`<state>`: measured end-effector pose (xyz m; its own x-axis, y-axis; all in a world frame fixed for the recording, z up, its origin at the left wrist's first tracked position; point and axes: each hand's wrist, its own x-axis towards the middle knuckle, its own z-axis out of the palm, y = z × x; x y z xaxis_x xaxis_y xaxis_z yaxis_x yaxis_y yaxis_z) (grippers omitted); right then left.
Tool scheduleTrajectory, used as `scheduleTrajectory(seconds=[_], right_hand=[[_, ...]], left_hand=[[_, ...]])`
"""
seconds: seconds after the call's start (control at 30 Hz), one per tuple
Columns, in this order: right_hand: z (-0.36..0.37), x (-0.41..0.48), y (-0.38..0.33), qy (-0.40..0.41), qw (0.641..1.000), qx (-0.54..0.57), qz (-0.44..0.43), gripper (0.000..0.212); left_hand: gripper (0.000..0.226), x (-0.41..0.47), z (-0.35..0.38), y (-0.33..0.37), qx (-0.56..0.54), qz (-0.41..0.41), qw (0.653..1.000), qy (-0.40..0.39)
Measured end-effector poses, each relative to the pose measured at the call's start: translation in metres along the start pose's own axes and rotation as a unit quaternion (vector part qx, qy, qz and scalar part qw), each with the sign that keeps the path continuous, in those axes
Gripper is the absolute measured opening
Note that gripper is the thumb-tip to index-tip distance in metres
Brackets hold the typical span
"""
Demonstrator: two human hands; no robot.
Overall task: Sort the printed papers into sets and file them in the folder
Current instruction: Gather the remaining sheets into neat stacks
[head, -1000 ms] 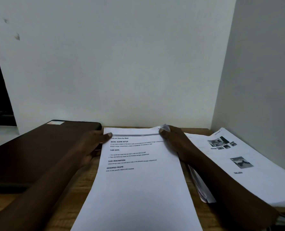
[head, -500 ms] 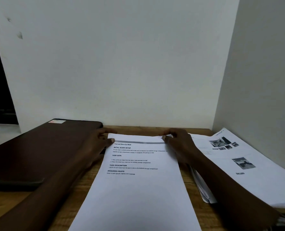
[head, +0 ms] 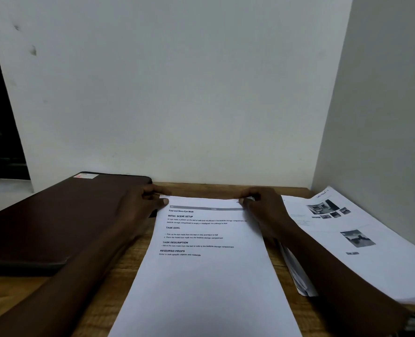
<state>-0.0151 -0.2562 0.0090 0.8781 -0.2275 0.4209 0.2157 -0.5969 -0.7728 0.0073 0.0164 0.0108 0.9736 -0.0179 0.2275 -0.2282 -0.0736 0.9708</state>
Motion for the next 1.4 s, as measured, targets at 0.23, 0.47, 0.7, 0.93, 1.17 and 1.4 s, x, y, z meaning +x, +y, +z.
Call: scheduleTrajectory(seconds=[0.23, 0.47, 0.7, 0.93, 1.17, 1.4], right_hand=[[-0.001, -0.001, -0.002, 0.008, 1.000, 0.001, -0.013, 0.018], [-0.002, 0.001, -0.001, 0.025, 0.998, -0.045, -0.024, 0.019], [-0.028, 0.014, 0.004, 0.089, 0.986, -0.143, 0.017, 0.026], [0.001, 0.034, 0.022, -0.038, 0.959, -0.276, 0.053, 0.042], [0.015, 0.059, 0.020, -0.072, 0.942, -0.301, 0.131, 0.044], [0.009, 0.062, 0.001, 0.013, 0.992, -0.104, 0.071, 0.011]], left_hand=[[0.015, 0.002, -0.001, -0.003, 0.006, -0.017, 1.000, 0.007], [0.015, 0.003, -0.004, -0.005, 0.019, -0.041, 0.999, 0.016], [0.020, 0.007, -0.006, -0.007, 0.063, -0.039, 0.997, 0.006], [0.011, 0.005, -0.004, -0.007, 0.066, -0.057, 0.996, 0.015], [0.008, 0.007, -0.007, -0.005, 0.080, -0.059, 0.995, 0.011], [0.013, 0.010, -0.007, -0.004, 0.136, -0.033, 0.990, 0.013]])
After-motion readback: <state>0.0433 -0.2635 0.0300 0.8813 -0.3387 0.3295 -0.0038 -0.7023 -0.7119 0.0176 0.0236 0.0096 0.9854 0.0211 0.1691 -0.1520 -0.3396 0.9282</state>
